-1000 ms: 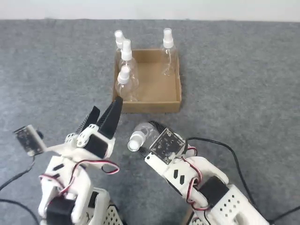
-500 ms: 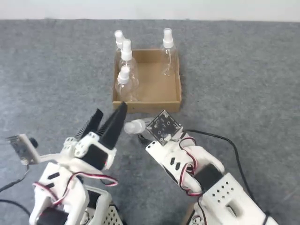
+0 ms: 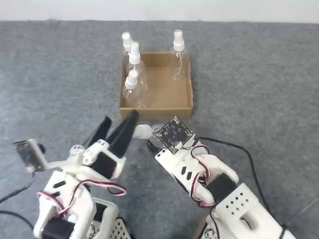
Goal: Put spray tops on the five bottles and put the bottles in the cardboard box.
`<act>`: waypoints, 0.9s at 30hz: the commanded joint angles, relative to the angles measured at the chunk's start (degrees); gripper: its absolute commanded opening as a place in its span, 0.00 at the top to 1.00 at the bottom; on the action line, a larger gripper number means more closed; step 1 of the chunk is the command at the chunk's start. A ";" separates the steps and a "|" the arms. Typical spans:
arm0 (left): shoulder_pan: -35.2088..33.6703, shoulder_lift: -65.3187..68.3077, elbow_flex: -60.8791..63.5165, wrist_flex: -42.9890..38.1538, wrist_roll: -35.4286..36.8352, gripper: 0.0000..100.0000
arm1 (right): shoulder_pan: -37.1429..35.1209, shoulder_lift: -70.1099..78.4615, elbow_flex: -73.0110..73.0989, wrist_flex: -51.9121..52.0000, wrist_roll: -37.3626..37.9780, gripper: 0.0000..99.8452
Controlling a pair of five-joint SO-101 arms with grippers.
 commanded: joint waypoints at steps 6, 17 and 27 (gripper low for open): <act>-0.26 -1.05 4.88 -5.71 0.79 0.72 | -1.54 -5.58 -3.08 0.04 -0.53 0.99; 2.73 -1.05 14.99 -16.53 0.00 0.72 | -2.68 -8.13 -2.99 1.80 -0.35 0.99; 1.58 -1.05 14.73 -17.14 -0.97 0.72 | -4.09 -8.13 -2.73 2.59 0.00 0.99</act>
